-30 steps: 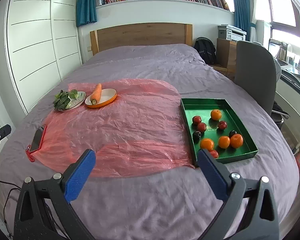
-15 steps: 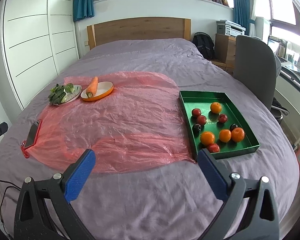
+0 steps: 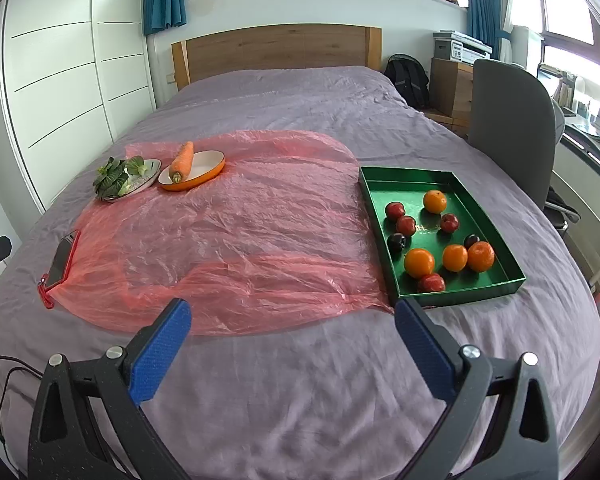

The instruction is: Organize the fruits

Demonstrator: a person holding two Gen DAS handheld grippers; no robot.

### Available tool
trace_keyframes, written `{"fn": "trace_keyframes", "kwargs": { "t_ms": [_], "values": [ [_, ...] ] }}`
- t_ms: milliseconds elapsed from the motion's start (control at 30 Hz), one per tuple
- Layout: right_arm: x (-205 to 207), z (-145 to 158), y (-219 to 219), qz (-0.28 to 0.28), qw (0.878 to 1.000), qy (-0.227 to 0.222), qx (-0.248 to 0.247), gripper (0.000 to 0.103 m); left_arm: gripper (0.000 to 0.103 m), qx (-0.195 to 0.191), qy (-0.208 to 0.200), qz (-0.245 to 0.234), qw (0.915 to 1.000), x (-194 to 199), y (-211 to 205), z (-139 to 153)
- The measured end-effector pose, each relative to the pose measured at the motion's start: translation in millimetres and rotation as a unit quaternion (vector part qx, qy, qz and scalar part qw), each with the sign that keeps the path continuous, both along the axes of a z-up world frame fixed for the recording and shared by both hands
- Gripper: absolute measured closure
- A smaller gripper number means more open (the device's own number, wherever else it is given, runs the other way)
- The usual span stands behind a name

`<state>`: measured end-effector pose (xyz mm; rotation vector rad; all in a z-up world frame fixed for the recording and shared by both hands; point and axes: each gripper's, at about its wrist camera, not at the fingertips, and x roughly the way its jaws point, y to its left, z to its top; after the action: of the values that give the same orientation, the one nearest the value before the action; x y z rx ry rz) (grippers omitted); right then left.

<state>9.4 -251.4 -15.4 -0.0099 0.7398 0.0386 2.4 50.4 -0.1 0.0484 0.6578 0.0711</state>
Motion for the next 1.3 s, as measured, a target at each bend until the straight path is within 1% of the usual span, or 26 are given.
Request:
{"fn": "trace_keyframes", "kwargs": {
  "t_ms": [433, 767, 1033, 1300],
  "values": [
    [1.4, -3.2, -0.2, -0.001, 1.000, 0.003, 0.000, 0.000, 0.002, 0.003, 0.000, -0.014, 0.9999, -1.6, -5.5, -2.3],
    [3.1, -4.9, -1.5, -0.003, 1.000, 0.003, 0.001, 0.000, 0.002, 0.009, 0.011, -0.021, 0.9997, 2.2, -9.0, -6.4],
    [3.9, -5.1, -7.2, -0.007, 1.000, 0.002, 0.000, 0.000, 0.002, 0.015, 0.012, -0.041, 0.9990, 5.6, -25.4, -4.5],
    [2.1, 1.8, -18.2, -0.017, 1.000, -0.002, 0.000, 0.000, 0.002, 0.009, 0.007, -0.061, 0.9981, 12.3, -47.4, 0.0]
  ]
}}
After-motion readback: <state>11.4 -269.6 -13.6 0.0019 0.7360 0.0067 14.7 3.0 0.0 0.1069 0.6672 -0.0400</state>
